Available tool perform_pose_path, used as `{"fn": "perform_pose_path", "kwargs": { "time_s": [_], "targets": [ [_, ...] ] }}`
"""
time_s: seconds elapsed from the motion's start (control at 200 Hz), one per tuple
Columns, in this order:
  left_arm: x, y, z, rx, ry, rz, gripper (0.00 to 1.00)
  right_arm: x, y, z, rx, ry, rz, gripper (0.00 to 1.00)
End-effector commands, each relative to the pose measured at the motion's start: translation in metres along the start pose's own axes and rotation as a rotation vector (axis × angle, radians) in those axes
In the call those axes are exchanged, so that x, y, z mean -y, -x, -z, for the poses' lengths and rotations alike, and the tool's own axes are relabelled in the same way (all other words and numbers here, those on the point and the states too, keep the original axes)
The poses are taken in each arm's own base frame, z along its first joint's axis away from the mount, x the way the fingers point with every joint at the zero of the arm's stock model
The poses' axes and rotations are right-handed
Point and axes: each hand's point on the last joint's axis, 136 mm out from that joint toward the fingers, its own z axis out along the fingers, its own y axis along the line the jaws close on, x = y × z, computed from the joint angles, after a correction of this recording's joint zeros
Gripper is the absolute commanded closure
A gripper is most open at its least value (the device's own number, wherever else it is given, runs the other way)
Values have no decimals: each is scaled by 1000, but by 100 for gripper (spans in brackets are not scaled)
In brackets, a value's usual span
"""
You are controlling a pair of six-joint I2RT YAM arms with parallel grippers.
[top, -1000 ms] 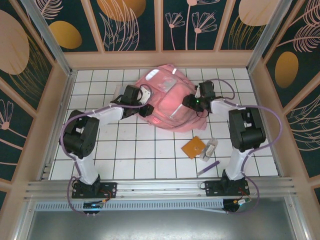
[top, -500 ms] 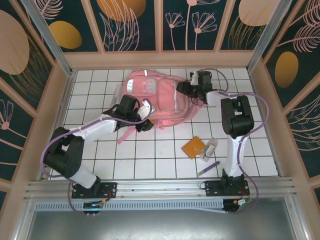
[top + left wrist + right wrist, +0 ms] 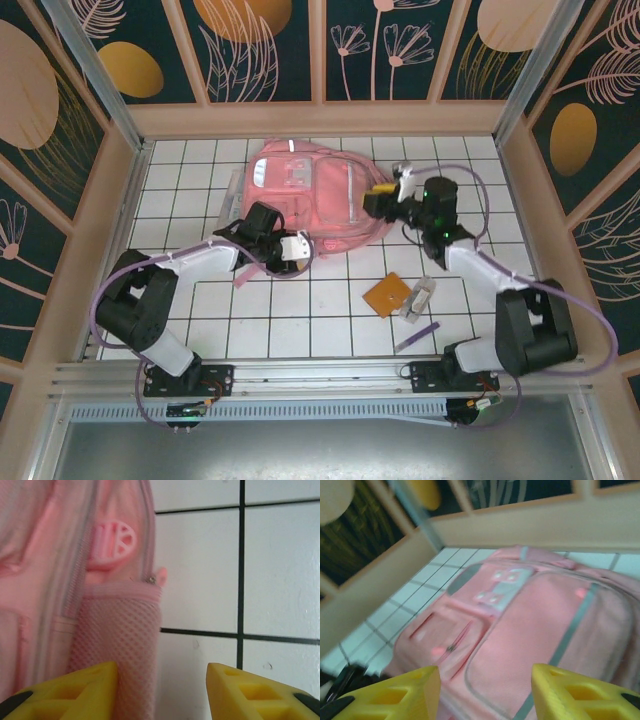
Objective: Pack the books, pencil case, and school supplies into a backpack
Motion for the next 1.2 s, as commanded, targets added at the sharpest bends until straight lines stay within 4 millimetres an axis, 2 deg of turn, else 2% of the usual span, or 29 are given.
{"fn": "perform_pose_path", "kwargs": {
  "time_s": [0.0,0.095,0.16,0.25,0.33,0.355,0.565,0.791,1.001,1.091,1.156,1.196],
  "targets": [
    [-16,-11,-9,-46,97,-34,66,-34,-41,7,-53,124,216,49],
    [-34,-16,-7,-111,153,38,100,-68,-70,7,-96,237,224,49],
    [-36,-6,-1,-88,144,53,100,-83,-93,2,-140,290,274,49],
    [-32,25,11,53,118,53,100,-89,-117,-9,-190,327,341,49],
    [-31,43,21,143,112,75,100,-85,-118,-18,-170,329,394,49],
    [-31,47,23,161,107,83,100,-89,-119,-22,-161,337,407,49],
    [-41,68,36,244,113,136,100,-78,-139,-45,-182,297,432,50],
    [-40,77,42,301,99,128,100,-49,-143,-58,-151,135,429,50],
    [-32,79,42,330,75,109,100,-38,-137,-64,-97,61,441,51],
    [-32,77,42,333,87,102,100,-36,-135,-62,-62,43,454,55],
    [-31,75,41,333,89,100,100,-37,-134,-63,-48,41,457,67],
    [-31,74,40,329,89,102,100,-38,-135,-63,-43,33,459,70]
  ]
}}
